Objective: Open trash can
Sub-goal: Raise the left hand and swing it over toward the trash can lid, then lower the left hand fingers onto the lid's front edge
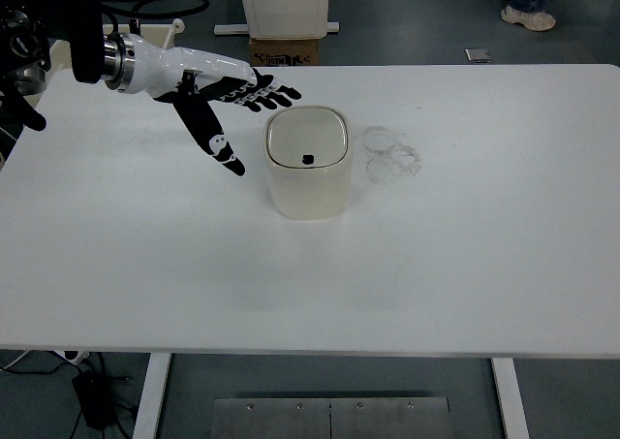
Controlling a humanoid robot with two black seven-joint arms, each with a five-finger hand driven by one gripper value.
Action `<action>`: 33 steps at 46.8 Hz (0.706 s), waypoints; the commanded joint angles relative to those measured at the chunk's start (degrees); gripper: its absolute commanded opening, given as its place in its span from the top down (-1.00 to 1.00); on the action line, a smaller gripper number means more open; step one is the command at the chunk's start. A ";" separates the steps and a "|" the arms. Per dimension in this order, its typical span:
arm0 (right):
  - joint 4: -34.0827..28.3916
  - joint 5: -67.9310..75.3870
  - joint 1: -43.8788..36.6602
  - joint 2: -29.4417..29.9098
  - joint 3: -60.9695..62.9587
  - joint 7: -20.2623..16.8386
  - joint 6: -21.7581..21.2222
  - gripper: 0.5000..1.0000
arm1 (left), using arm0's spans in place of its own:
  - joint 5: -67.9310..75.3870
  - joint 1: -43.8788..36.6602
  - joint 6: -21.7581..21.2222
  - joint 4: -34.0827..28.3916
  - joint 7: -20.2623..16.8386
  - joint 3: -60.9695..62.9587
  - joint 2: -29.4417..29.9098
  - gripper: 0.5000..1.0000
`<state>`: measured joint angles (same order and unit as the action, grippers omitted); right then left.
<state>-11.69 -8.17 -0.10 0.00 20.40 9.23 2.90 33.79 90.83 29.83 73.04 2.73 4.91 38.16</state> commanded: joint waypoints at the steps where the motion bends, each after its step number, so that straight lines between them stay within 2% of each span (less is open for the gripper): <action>1: 0.00 0.00 0.01 0.00 0.08 0.00 0.00 -0.97 | -1.62 -0.47 -0.04 0.26 1.31 0.01 -0.28 -1.00; 22: 0.00 0.00 0.01 0.00 -0.01 0.00 0.00 -0.97 | -4.17 -3.29 -3.47 0.09 1.66 0.98 -3.97 -1.00; 33: 0.00 0.00 0.01 0.00 0.08 0.00 0.00 -0.97 | -2.16 -3.20 -3.56 -0.18 1.66 1.86 -6.08 -1.00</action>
<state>-11.69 -8.17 -0.08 0.00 20.41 9.23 2.90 30.57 87.54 26.27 73.00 4.44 6.50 32.53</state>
